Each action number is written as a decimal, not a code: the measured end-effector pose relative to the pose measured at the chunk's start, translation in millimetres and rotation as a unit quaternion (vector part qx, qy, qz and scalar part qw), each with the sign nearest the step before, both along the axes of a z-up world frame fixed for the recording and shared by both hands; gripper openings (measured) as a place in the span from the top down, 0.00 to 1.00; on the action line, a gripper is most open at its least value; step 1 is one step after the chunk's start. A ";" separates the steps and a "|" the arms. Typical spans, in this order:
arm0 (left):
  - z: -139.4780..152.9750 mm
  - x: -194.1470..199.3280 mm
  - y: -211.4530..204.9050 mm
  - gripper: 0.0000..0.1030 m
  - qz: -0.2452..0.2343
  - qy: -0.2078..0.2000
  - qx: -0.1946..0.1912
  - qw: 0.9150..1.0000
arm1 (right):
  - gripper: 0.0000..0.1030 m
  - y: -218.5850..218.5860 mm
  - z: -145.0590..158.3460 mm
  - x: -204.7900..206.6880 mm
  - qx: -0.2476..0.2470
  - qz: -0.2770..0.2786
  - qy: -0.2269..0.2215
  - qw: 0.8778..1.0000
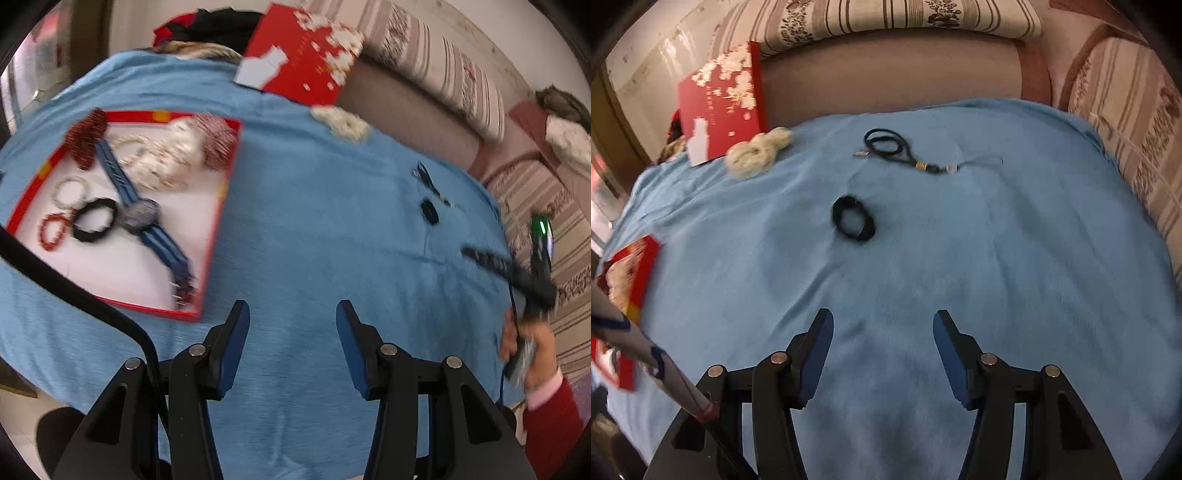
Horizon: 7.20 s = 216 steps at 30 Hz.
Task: Organize jewelry
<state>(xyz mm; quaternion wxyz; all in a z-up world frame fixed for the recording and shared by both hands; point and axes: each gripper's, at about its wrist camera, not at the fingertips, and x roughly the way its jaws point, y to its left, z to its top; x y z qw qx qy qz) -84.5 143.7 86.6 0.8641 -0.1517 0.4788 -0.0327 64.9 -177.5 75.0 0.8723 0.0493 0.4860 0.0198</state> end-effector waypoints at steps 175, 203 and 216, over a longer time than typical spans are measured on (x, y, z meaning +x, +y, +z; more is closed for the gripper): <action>15.3 150.8 271.9 0.59 0.123 -0.031 0.000 0.992 | 0.71 395.7 0.1 -108.0 0.122 0.410 0.042 0.903; 132.2 -96.6 189.3 0.02 0.271 -0.222 0.279 0.894 | 0.52 259.7 40.9 -159.0 0.115 0.282 -0.003 0.953; 96.4 -152.3 165.4 0.00 0.250 -0.141 0.179 0.941 | 0.48 260.3 37.9 -190.7 0.059 0.279 -0.028 0.958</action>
